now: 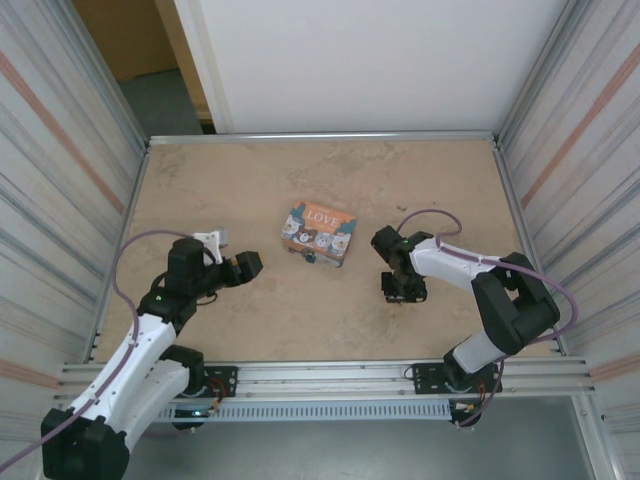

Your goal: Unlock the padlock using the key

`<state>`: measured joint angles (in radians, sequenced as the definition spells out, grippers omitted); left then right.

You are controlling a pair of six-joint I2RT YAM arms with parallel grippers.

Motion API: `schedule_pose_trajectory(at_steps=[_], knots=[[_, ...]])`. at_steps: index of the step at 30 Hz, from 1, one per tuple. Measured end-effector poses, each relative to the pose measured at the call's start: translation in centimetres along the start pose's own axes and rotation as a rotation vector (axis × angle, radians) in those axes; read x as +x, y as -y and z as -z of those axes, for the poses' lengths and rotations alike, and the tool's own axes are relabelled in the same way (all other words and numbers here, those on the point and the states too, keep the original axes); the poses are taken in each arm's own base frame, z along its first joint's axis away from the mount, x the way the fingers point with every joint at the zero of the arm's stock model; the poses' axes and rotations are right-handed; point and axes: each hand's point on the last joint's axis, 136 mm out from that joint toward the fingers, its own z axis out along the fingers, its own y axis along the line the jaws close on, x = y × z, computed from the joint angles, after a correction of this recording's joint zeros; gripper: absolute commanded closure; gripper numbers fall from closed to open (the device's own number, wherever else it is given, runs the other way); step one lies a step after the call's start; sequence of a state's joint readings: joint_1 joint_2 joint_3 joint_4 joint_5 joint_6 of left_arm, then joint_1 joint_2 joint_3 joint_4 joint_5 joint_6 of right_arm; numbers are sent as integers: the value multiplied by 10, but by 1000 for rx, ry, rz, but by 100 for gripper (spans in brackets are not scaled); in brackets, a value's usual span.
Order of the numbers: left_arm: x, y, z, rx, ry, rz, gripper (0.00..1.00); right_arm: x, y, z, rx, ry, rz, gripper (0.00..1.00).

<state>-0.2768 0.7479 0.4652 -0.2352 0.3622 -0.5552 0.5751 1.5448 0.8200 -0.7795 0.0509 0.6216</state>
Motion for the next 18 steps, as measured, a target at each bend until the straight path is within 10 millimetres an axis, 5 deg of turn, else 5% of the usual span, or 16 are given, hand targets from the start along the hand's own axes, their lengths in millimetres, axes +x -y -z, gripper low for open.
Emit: schedule_pose_trajectory(at_steps=[18], knots=[[-1, -1, 0, -8, 4, 0, 22, 1, 2, 1, -26, 3, -27, 100]])
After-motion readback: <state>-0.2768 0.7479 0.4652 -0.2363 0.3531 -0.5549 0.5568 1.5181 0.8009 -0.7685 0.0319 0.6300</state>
